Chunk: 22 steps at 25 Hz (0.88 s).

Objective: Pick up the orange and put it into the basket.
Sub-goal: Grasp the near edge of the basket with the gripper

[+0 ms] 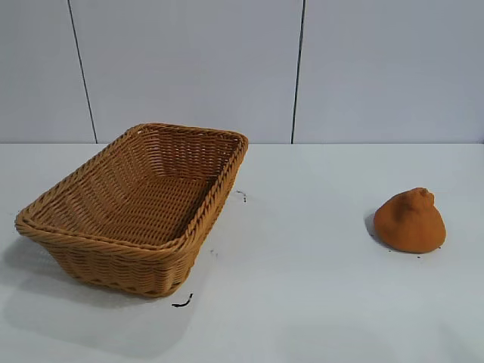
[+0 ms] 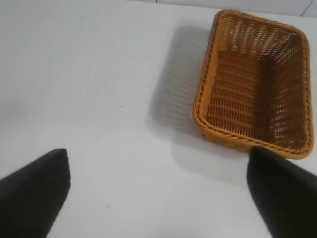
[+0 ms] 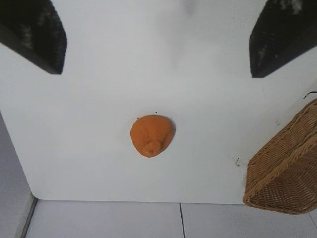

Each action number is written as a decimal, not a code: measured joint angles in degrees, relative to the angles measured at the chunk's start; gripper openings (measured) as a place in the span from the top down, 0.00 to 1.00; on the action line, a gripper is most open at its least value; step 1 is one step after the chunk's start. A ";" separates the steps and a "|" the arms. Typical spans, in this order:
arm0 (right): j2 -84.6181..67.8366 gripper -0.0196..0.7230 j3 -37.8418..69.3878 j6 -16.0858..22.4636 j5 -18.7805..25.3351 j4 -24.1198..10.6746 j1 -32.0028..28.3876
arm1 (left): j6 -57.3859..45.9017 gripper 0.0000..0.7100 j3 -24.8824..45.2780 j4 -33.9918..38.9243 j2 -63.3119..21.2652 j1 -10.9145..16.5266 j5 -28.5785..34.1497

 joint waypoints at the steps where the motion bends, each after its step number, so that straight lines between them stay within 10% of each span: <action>1: 0.00 0.04 0.00 0.00 0.00 0.00 0.00 | 0.00 0.02 -0.83 0.07 1.79 -0.75 -0.10; 13: 0.00 0.04 0.00 0.00 0.06 0.00 0.00 | -17.50 0.02 -2.29 0.72 8.83 -23.76 0.04; 22: 0.00 0.04 0.00 0.00 0.01 0.00 0.00 | -53.58 0.02 -2.35 0.77 16.39 -27.58 -0.85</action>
